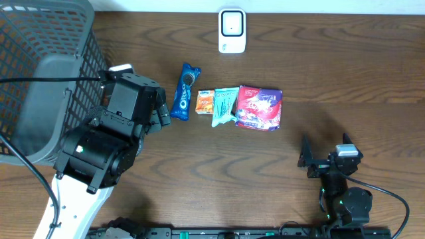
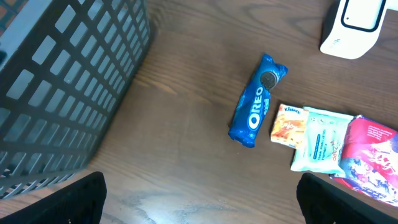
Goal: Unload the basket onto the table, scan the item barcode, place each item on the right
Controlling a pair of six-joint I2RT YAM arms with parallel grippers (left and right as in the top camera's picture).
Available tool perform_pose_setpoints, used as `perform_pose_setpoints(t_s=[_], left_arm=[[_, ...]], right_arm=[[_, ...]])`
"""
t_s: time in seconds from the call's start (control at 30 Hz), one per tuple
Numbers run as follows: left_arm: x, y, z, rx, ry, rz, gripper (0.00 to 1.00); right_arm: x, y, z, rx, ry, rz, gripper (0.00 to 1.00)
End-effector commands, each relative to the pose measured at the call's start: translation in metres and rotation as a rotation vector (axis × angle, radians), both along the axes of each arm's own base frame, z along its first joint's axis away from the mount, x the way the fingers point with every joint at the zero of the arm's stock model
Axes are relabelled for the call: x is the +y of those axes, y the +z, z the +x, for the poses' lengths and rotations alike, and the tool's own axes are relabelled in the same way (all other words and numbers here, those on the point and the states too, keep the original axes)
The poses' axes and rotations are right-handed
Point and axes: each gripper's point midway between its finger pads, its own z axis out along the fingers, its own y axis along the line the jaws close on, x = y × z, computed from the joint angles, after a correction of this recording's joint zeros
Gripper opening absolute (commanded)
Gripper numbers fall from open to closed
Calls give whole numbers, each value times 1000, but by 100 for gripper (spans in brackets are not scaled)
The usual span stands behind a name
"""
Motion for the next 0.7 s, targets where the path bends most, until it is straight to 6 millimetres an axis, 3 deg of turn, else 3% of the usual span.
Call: perform_pose_setpoints(t_s=[0.0,0.1,0.17,0.27,0.3,0.37,0.53,0.6,0.67], left_arm=[[4,2,0,-5,5,13,98],[4,2,0,-5,5,13,98],[4,2,0,-5,5,13,98],[4,2,0,-5,5,13,98],[4,2,0,-5,5,13,98],[4,2,0,-5,5,13,98],[4,2,0,-5,5,13,98],[4,2,0,-5,5,13,98],[4,2,0,-5,5,13,98]], right_arm=[[-1,0,0,0,-5,8,99],[-7,3,0,-14,-39,-7,99],[3,10,0,-43,14,22,99],[54,31,-12,-73,321,263,99],[81,34,-25,-29,490,367,99],[106,36,-44,41,665,465,99],[108,49,-49,41,699,571,99],[109,72,-54,-63,732,541,99],[103,117,-67,-292,756,477,99]])
